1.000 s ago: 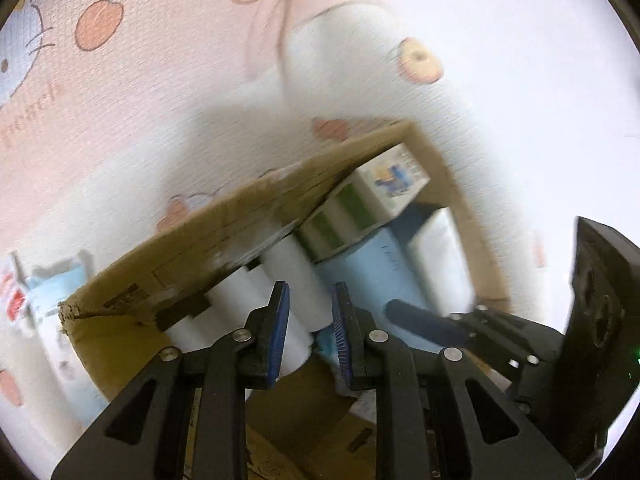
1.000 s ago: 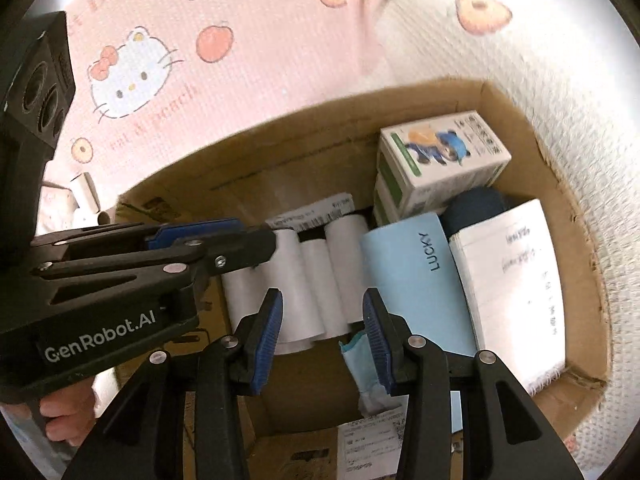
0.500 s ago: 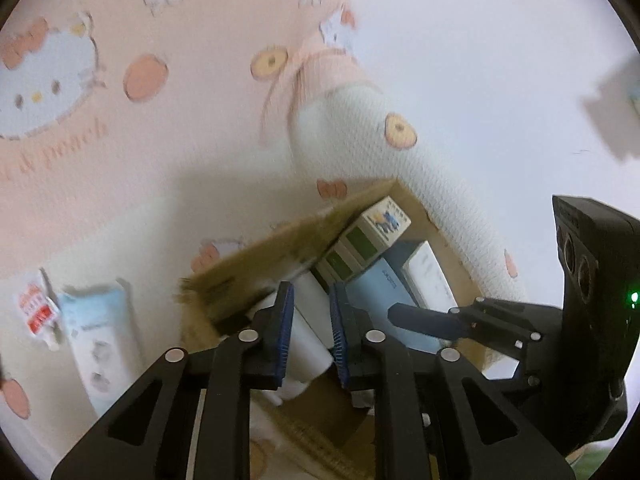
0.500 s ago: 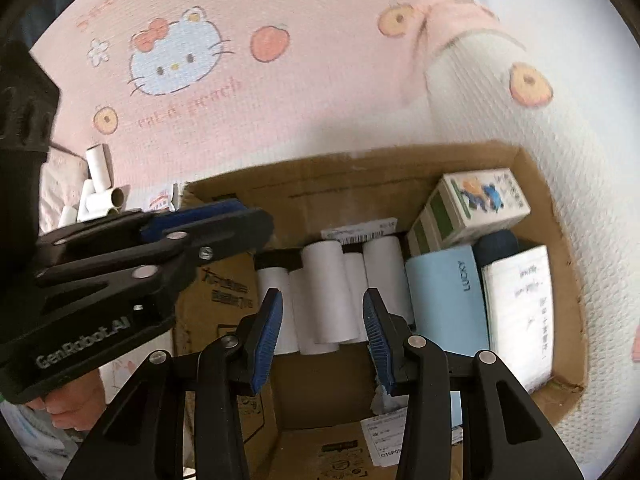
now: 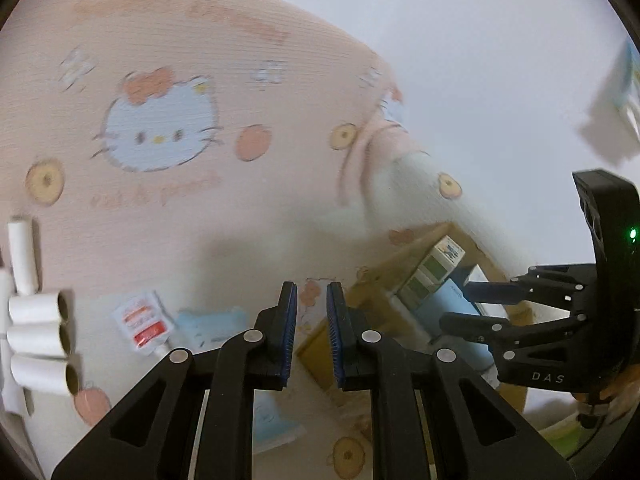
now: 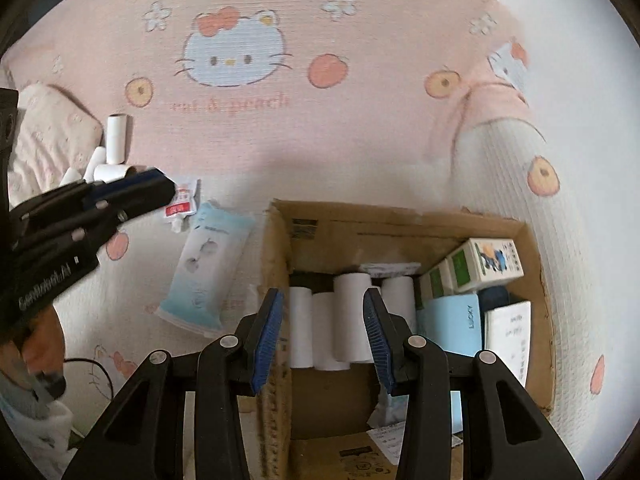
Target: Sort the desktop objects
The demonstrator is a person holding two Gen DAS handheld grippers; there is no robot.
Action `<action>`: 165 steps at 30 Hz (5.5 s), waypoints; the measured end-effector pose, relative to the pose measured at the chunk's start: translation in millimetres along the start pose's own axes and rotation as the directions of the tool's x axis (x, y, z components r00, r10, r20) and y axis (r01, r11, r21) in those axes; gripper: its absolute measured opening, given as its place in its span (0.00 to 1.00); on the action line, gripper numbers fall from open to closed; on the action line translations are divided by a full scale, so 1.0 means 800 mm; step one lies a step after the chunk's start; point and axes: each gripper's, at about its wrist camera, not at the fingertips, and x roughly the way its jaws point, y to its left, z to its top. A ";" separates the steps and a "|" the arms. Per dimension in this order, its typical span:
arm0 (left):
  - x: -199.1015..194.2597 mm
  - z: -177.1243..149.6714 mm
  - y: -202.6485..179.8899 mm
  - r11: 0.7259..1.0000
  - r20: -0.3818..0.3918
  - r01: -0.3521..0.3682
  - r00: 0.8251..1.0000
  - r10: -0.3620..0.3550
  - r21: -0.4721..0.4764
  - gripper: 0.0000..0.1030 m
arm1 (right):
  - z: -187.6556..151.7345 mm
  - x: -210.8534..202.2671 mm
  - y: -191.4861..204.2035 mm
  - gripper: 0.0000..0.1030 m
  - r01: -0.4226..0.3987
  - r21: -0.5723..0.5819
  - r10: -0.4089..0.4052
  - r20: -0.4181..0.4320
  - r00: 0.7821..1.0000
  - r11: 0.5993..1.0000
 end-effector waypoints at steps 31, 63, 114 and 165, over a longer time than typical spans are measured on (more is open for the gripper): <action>-0.093 -0.138 0.203 0.894 -0.075 -0.395 0.918 0.388 -0.211 0.17 | 0.015 0.072 0.249 0.38 -0.321 -0.336 0.406 0.225 0.886 0.886; -0.062 -0.111 0.346 0.747 -0.145 -0.432 0.896 0.420 -0.506 0.51 | 0.070 0.203 0.307 0.59 -0.567 -0.174 0.589 0.122 0.799 0.805; -0.060 -0.213 0.175 0.912 -0.246 -0.262 0.951 0.188 -0.315 0.36 | -0.076 0.159 0.255 0.41 -0.493 -0.122 0.501 0.054 0.864 0.862; -0.019 -0.196 0.165 0.935 -0.231 -0.297 0.940 0.250 -0.196 0.08 | -0.101 0.177 0.244 0.17 -0.369 -0.245 0.375 -0.022 0.927 0.896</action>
